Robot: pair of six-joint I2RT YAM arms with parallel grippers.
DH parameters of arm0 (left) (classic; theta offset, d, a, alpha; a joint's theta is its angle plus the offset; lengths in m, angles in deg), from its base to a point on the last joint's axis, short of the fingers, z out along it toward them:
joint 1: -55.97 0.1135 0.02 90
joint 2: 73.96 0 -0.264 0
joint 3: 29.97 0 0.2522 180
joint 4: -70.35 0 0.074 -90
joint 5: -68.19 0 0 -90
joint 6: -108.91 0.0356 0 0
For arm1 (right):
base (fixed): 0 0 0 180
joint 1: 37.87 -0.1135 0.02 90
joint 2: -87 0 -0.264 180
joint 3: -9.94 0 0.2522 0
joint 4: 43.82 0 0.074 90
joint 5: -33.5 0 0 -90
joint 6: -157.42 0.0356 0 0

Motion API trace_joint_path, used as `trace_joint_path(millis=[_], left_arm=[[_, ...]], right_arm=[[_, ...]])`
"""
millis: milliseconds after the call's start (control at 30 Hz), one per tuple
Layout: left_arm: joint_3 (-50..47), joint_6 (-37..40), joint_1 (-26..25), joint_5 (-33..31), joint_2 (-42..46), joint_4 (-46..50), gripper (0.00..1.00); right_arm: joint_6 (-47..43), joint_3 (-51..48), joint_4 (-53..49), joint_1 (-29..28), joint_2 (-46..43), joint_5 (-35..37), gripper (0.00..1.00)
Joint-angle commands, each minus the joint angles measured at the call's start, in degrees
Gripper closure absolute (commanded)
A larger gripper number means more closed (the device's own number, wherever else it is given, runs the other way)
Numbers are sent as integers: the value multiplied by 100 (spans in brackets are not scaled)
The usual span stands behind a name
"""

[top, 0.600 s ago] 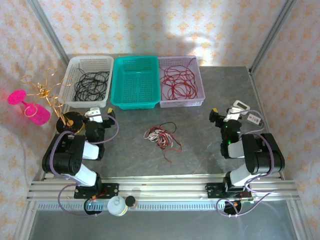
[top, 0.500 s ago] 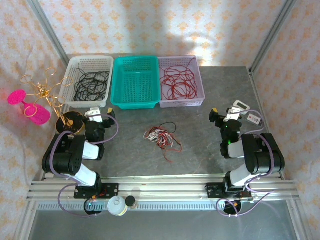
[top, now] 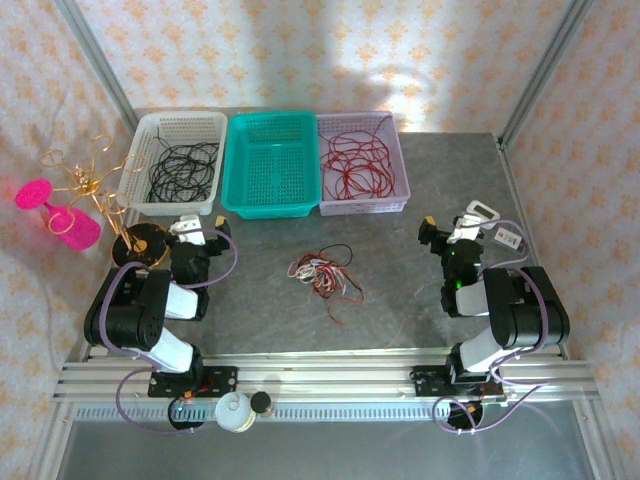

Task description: Untangle the cables

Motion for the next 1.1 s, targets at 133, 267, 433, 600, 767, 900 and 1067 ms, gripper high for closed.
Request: trace_joint_path(millis=[133,267,433,600,767,900,1067], left_arm=[[79,-102,6,93,18,-172,1],[72,-110,6,96,27,-192,1],[61,-105,0,87,27,-200,1],[58,-94,-16,44,27,-207,1],[42,120,-285,-327,188,-118,1],[141,146,-553,-910,1038,822,1],[429,-69,-711,-1020,2128,2265,1]], right_arm=[[44,57,160,24,-58,15,1],[47,57,164,29,-54,12,1],[50,43,169,28,-58,15,0],[50,55,165,34,-59,13,1],[-30,-20,255,-49,-125,44,2],[-45,112,-535,-402,-805,1001,3],[812,746,-2643,-428,-1820,1322,16]])
